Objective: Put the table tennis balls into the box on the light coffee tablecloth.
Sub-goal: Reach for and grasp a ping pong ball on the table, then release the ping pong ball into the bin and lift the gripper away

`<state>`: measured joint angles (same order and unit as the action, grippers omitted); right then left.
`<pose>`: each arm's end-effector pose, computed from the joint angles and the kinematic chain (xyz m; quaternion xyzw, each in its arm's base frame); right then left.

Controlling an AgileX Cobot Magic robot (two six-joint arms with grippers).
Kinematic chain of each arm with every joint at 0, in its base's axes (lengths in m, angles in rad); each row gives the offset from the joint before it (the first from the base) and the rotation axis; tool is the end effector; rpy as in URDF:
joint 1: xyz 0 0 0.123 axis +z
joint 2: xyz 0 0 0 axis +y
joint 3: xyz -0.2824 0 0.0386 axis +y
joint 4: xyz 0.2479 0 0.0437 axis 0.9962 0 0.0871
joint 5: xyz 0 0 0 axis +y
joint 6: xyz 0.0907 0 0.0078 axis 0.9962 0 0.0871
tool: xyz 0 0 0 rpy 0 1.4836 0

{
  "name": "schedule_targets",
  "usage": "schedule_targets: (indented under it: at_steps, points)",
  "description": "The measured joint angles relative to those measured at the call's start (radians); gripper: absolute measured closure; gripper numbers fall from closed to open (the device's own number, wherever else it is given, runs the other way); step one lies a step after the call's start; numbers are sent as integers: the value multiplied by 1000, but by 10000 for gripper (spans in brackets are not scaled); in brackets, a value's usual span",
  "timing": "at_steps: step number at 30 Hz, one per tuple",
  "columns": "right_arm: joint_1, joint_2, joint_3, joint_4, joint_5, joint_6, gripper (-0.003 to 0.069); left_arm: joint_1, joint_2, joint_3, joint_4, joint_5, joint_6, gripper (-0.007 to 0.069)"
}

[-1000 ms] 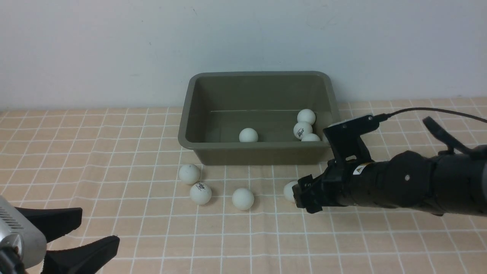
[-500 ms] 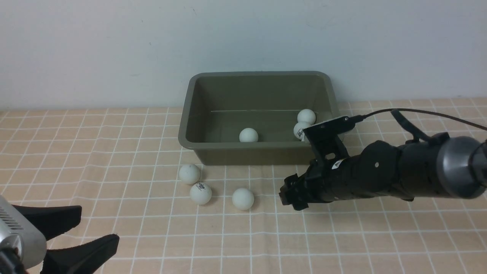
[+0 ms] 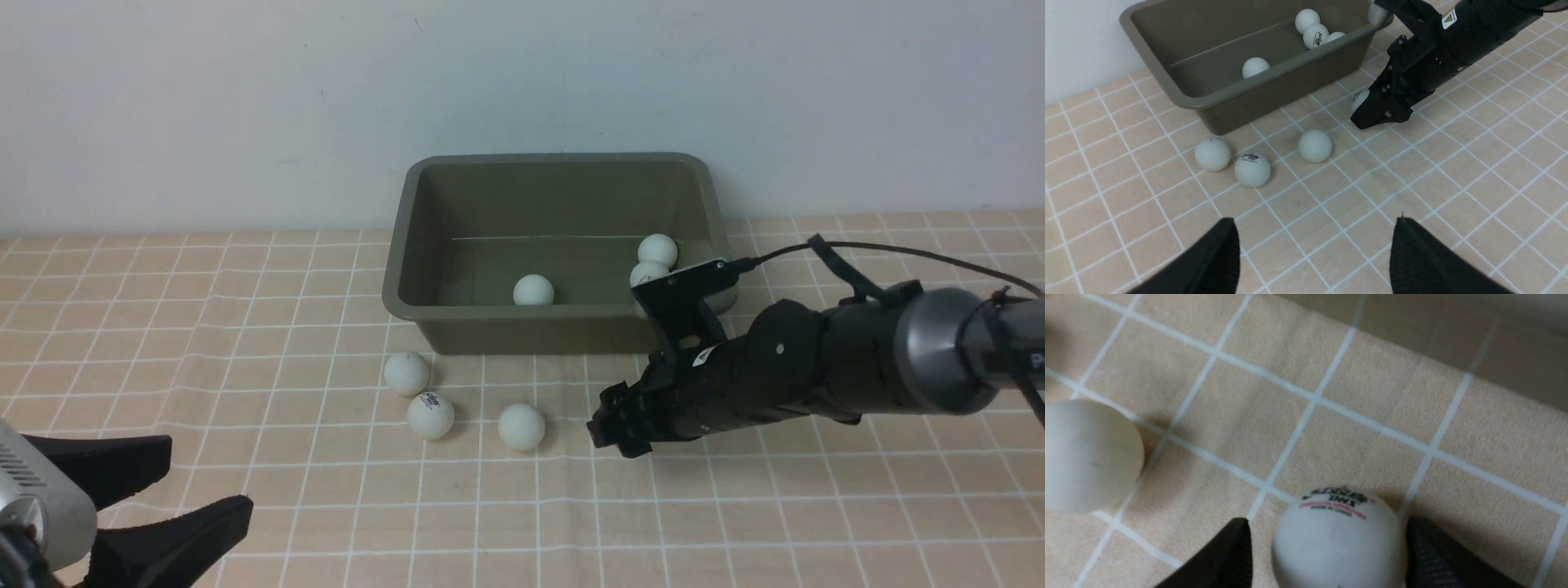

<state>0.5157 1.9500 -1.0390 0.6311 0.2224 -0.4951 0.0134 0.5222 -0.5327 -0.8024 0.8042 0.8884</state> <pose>0.3205 0.1954 0.1258 -0.2042 0.9363 0.1471 0.2450 0.0897 -0.0460 0.3044 0.2381 0.8115 -0.1640 0.5078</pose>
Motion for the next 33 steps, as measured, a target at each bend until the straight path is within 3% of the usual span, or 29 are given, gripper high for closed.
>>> schedule_targets:
  at_steps: [1, 3, 8, 16, 20, 28, 33]
  points:
    - [0, 1, 0, 0, 0, 0, 276, 0, 0, 0, 0, 0, 0, 211]
    - [0, 1, -1, -4, -2, -2, 300, 0, 0, 0, 0, 0, 0, 211]
    - [0, -53, -2, -29, 13, -20, 296, 0, 0, 0, 0, -1, 1, 211]
    - [0, -316, -3, -65, 182, -23, 296, 0, 0, 0, 0, -1, 4, 211]
    - [-6, -359, -18, -75, 120, -38, 296, 0, 0, 0, 0, -1, 4, 211]
    - [-143, -136, -309, -79, 190, -82, 296, 0, 0, 0, 0, -1, 4, 211]
    - [-162, 31, -493, -76, 310, -174, 296, 0, 0, 0, 0, 2, 5, 211]
